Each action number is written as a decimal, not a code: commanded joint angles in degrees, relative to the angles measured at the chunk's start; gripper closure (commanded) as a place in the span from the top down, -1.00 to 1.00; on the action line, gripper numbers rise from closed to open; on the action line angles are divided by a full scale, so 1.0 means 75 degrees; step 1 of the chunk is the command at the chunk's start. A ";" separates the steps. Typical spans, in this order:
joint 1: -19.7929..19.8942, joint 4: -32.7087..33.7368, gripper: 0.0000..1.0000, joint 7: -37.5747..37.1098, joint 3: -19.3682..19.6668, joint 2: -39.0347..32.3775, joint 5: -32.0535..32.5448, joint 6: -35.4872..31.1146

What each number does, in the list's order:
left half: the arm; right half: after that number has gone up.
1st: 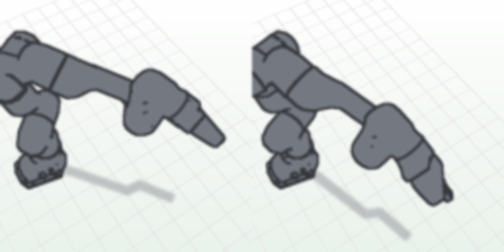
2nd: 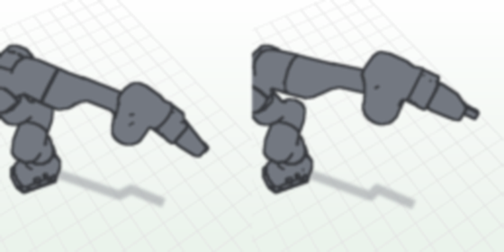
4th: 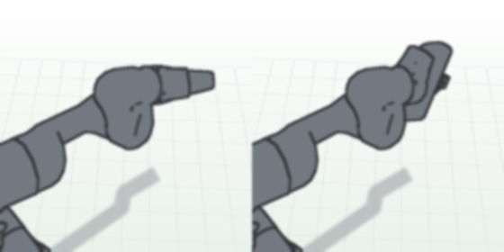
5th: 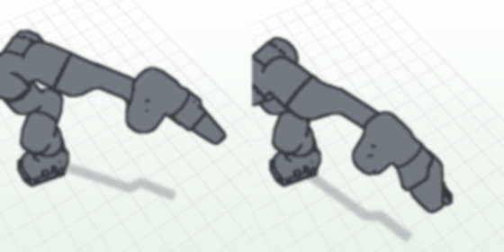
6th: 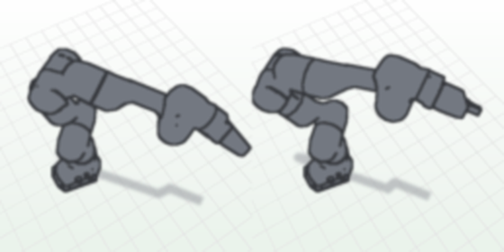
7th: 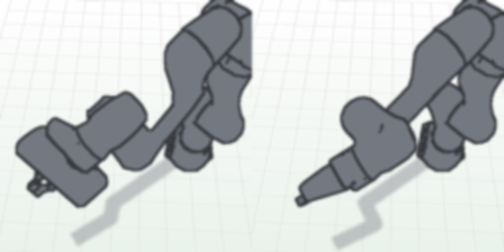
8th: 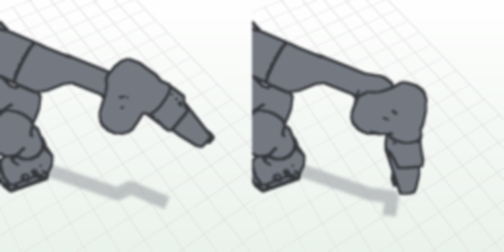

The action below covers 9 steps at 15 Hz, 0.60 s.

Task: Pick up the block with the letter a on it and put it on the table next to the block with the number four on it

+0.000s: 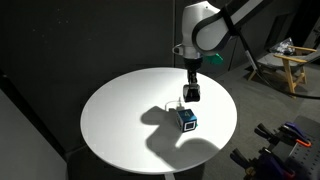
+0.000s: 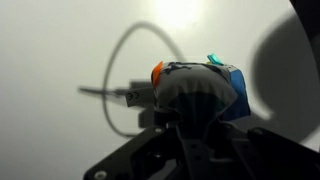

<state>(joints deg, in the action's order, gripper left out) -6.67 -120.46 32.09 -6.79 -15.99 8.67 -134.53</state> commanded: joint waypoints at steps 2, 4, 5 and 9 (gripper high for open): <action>0.0168 0.0442 -0.91 0.0308 -0.0079 -0.0515 0.0398 -0.0224; 0.0175 0.0587 -0.91 0.0298 -0.0094 -0.0691 0.0463 -0.0313; 0.0174 0.0663 -0.91 0.0293 -0.0102 -0.0777 0.0486 -0.0340; 0.0166 0.0967 -0.91 0.0283 -0.0126 -0.1072 0.0525 -0.0416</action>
<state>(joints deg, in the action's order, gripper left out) -6.25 -115.94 33.15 -6.92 -22.15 11.23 -137.63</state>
